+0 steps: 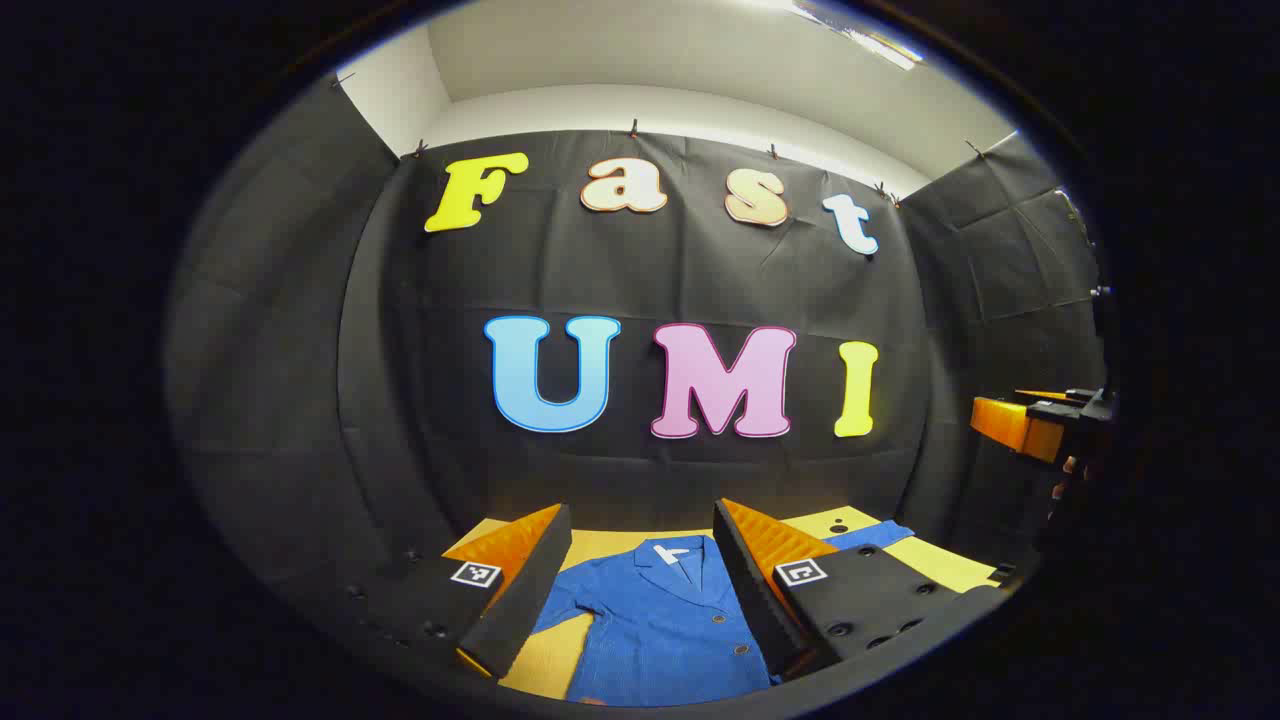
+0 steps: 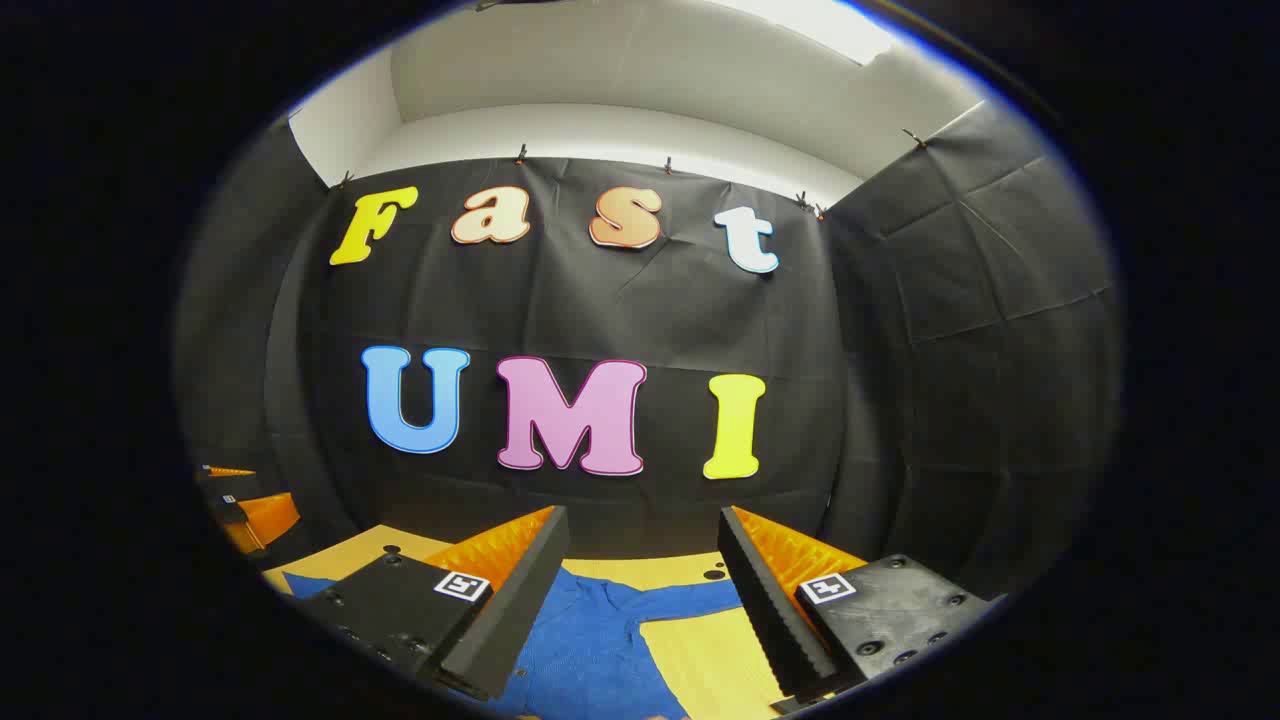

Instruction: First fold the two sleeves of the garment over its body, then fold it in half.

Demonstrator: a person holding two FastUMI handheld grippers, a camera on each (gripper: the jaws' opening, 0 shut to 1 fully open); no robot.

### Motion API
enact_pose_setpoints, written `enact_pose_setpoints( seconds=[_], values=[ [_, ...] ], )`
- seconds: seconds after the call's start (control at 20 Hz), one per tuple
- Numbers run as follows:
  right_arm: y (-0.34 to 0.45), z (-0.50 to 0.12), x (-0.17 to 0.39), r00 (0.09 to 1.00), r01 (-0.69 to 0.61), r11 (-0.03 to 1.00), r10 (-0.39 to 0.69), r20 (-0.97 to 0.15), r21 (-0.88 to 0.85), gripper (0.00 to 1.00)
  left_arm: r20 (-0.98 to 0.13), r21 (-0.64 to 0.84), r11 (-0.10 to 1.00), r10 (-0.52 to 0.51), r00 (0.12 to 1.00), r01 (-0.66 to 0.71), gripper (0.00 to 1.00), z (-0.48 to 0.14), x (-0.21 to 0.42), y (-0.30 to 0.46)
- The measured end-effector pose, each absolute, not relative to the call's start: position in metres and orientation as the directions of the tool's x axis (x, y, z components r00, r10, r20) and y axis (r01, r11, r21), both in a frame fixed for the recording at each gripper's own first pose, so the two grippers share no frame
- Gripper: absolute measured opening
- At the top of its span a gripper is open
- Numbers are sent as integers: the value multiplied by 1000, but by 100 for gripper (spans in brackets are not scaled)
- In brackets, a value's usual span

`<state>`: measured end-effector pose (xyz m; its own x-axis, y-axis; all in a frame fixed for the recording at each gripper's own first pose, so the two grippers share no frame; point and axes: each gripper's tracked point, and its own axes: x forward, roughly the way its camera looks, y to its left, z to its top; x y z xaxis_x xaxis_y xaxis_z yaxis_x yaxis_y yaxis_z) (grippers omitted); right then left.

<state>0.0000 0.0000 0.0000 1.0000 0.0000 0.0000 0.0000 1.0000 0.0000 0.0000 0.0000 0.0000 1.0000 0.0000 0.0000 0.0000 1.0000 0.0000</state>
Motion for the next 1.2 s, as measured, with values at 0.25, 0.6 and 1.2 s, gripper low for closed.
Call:
enact_pose_setpoints(
  seconds=[0.25,0.6,1.2],
  values=[
    [9,0,2,1000,-19,1000,19,2,-6,96,6,4,1000,11,1000,-12,81,-1,0,7],
    [19,3,8,999,-38,999,38,14,1,96,18,19,1000,17,1000,-17,81,3,5,13],
    [31,0,7,997,-77,997,77,9,4,96,11,10,999,33,999,-33,81,-1,-1,16]
  ],
)
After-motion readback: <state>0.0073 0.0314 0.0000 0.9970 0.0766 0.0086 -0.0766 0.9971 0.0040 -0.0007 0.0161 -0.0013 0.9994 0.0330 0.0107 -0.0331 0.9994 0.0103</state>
